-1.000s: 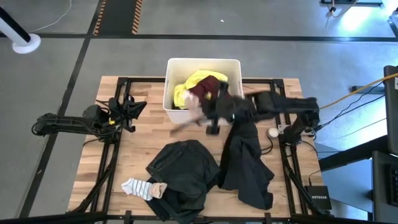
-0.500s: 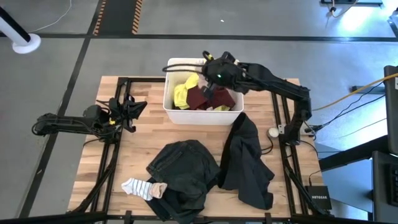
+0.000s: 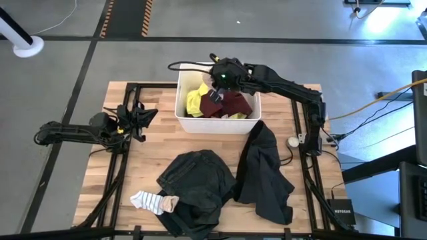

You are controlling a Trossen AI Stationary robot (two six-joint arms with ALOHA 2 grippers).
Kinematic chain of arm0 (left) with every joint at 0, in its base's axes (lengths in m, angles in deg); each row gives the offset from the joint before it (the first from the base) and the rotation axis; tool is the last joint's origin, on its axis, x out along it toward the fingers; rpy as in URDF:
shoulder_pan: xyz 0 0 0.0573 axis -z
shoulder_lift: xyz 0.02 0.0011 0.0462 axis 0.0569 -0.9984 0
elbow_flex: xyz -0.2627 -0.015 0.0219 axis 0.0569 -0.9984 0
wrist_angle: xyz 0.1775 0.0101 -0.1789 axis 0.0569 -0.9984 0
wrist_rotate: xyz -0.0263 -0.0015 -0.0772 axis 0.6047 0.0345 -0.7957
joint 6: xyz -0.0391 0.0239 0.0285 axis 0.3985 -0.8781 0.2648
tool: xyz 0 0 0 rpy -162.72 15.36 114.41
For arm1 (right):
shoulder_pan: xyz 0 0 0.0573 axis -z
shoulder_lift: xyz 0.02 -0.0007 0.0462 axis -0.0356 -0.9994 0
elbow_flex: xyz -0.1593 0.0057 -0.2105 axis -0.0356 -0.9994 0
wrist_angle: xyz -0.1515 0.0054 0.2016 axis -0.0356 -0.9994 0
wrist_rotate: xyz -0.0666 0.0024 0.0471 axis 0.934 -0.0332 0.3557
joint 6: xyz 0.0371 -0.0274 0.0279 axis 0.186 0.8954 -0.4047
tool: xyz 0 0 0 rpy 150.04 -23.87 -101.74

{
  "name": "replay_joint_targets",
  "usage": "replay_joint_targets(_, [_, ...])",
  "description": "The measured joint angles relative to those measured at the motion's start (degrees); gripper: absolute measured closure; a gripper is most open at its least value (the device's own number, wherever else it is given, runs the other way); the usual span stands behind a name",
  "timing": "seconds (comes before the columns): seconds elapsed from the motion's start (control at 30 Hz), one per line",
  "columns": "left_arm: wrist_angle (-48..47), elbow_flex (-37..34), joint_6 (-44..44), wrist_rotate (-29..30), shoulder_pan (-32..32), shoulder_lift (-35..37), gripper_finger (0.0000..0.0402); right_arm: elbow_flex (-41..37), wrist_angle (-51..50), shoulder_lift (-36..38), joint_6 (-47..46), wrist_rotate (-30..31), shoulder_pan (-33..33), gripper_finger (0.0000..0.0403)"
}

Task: Sort clothes
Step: Put the bottom brown sock into the white bin, then put the brown sock into the white bin

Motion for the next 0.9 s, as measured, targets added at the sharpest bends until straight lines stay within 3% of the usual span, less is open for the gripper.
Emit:
replay_joint_targets(0.2, [0.0, 0.0, -0.4, 0.0, 0.0, 0.0, 0.0398, 0.0, 0.1, -0.1, 0.6, -5.7, -0.9, 0.0225])
replay_joint_targets(0.37, [0.1, 0.0, -0.5, 0.0, 0.0, 0.0, 0.0398, 0.0, 0.6, 0.1, 0.7, -12.6, -4.3, 0.0187])
replay_joint_targets(0.5, [0.1, 0.0, -0.7, 0.0, 0.0, 0.0, 0.0398, 0.0, 3.3, -0.2, 2.5, -16.7, -8.8, 0.0181])
replay_joint_targets(0.9, [-0.1, 0.0, -1.3, 0.0, 0.0, 0.0, 0.0398, -2.6, 14.0, -5.3, 7.7, -19.4, -25.0, 0.018])
